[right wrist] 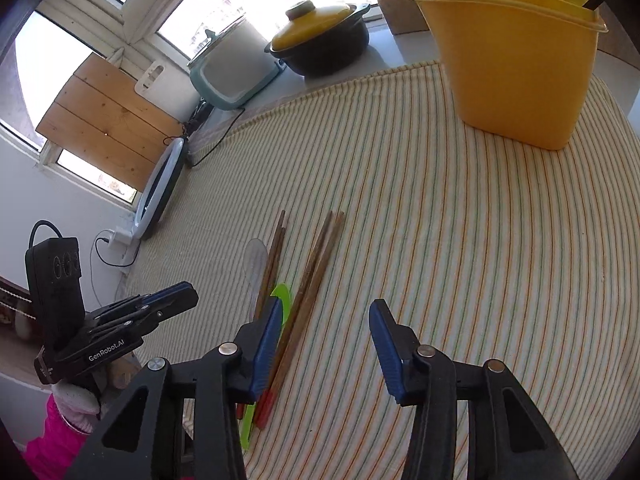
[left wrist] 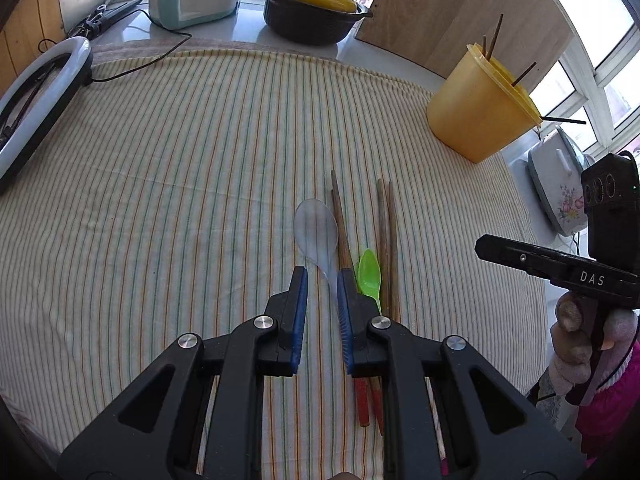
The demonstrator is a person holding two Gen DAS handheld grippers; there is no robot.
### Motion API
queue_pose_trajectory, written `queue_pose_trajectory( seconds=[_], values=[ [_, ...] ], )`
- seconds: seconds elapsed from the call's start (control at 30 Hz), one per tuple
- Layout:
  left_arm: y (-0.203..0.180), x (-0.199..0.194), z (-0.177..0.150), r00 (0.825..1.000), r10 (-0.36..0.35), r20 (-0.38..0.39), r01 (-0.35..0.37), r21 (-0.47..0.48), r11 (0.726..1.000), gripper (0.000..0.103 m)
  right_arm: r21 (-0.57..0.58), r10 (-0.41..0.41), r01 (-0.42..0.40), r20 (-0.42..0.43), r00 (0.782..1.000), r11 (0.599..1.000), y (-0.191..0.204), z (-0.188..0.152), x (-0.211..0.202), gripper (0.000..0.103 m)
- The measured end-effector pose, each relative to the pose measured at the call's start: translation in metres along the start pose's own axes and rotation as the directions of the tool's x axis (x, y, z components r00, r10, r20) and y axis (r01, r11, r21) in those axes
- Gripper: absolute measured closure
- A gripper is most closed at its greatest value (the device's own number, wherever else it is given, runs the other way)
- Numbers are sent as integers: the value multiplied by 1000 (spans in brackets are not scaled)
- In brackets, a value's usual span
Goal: Organize utensils
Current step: 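Grasp the clear plastic spoon with the left tool while the right tool grasps a wooden chopstick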
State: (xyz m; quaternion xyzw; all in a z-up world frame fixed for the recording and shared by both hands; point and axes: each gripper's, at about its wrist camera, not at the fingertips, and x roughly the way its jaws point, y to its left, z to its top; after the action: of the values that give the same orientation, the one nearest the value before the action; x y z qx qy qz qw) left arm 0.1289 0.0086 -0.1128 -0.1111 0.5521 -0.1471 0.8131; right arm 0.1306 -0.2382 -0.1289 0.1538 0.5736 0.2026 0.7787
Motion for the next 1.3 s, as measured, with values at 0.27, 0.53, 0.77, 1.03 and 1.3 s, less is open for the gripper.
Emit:
queue_pose_trajectory(
  seconds=[0.27, 0.53, 0.77, 1.03, 1.3],
  values=[
    [11, 17, -3, 998, -29, -53, 27, -24, 999, 90, 52, 13, -9, -86, 996, 999, 7, -1, 32, 71],
    [16, 35, 7, 997, -37, -73, 34, -42, 999, 90, 84, -25, 35, -121, 992, 996, 13, 4, 50, 82],
    [27, 49, 25, 995, -51, -85, 46, -63, 997, 90, 118, -34, 50, -136, 990, 992, 13, 10, 58, 85],
    [25, 68, 40, 991, -74, -112, 71, -27, 997, 90, 177, -35, 61, -150, 988, 982, 6, 19, 66, 87],
    [22, 76, 46, 989, -105, -107, 106, 3, 994, 90, 191, -74, 111, -192, 979, 975, 11, 27, 81, 91]
  ],
)
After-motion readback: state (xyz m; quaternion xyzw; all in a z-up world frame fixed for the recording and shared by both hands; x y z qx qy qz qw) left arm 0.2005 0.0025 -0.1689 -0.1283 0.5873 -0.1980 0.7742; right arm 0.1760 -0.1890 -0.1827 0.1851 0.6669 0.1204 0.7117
